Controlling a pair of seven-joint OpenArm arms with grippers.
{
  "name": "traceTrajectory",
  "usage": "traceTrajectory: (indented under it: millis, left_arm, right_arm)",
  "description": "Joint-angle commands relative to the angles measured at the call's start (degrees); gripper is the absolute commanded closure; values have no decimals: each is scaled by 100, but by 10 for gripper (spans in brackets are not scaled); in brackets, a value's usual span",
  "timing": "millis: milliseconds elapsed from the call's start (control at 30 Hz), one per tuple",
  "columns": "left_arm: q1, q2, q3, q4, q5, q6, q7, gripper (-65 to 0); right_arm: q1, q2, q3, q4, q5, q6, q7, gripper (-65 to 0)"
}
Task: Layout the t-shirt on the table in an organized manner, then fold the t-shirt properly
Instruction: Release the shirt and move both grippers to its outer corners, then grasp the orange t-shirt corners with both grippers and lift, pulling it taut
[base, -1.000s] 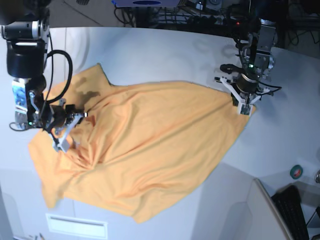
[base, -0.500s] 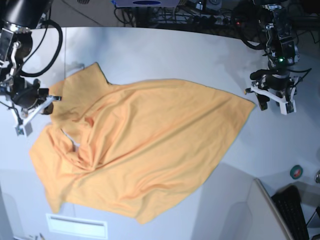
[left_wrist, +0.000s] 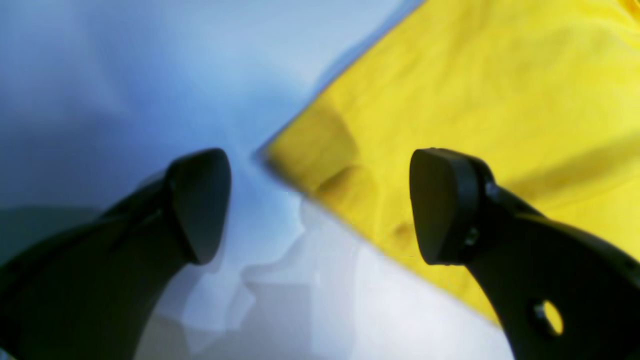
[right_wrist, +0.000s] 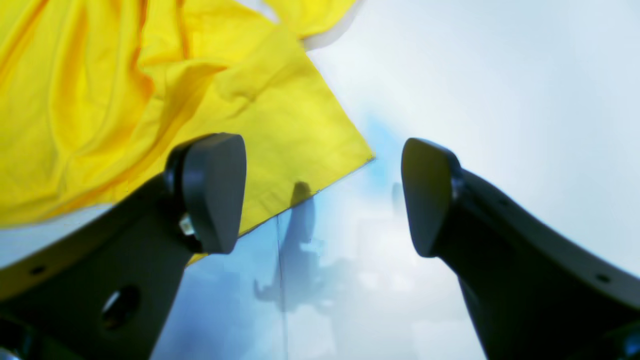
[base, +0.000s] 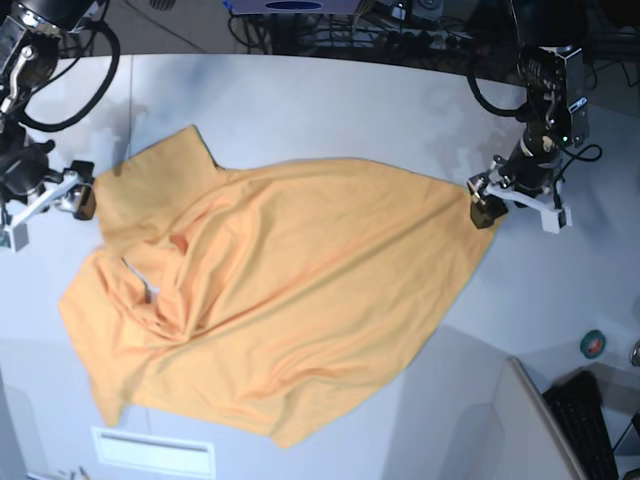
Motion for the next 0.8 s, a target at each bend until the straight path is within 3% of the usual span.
traceTrajectory:
  millis: [0,133,200,333,433,533,667,767]
  left_arm:
    - [-94,-84,24,-29,-41,-43,-85,-530]
    - [-411,-31,77,-538,-50,-43,-85,-528]
    - [-490,48,77,-714,-33,-43,-85,-489]
    - [-499,75,77,-881,-33,-43,-85,-280]
    - [-499,66,77,-881,-33,-52,-85,-120]
    - [-490,40,77,-881,-33,-52,-85,0]
    - [-464,40,77,-881,-24,-52,-85,0]
    - [-455,40,77,-899,-24,-52,-85,0]
  right_arm:
    - [51,70,16,99,63,31,115,-434]
    - [210,61,526,-182,63,75,177,-441]
    - [429,96,825,-674,63,251,379,-462]
    - [983,712,948,-2362,63,620,572,-483]
    - [1370,1160,948,-3602,63,638,933,-482]
    - [1528,1380,948,-4208,63,638,1144,-483]
    - [1528,1336,939,-4314,63,646,1109,-483]
    - [1405,1125,930,-4323,63,655,1118,-483]
